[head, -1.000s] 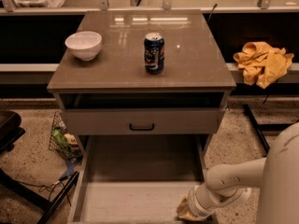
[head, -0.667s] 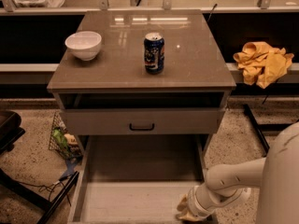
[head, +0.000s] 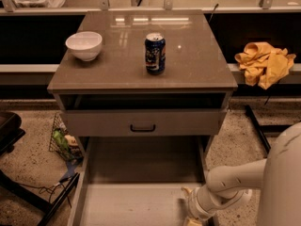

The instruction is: Open middle drawer

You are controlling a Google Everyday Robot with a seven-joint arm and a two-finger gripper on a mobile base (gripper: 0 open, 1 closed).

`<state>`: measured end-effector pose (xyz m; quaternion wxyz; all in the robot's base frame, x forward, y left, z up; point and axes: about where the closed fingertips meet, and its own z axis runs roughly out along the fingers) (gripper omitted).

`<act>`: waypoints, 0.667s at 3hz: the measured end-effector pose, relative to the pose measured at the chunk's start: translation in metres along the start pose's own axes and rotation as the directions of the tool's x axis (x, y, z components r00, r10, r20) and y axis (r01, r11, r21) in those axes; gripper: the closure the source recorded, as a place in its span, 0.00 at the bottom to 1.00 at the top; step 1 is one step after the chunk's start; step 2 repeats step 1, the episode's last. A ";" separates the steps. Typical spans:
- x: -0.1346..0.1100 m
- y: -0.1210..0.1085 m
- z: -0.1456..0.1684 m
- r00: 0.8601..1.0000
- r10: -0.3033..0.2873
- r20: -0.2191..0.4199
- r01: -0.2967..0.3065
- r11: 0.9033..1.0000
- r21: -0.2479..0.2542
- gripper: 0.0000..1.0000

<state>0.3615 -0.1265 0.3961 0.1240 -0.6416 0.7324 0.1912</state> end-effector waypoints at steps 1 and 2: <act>0.000 0.000 0.000 1.000 0.000 0.000 0.000 1.000 0.000 0.00; 0.000 0.000 0.000 1.000 0.000 0.000 0.000 1.000 0.000 0.00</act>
Offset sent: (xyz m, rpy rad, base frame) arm 0.0000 0.0000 0.0000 0.0000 0.0000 0.0000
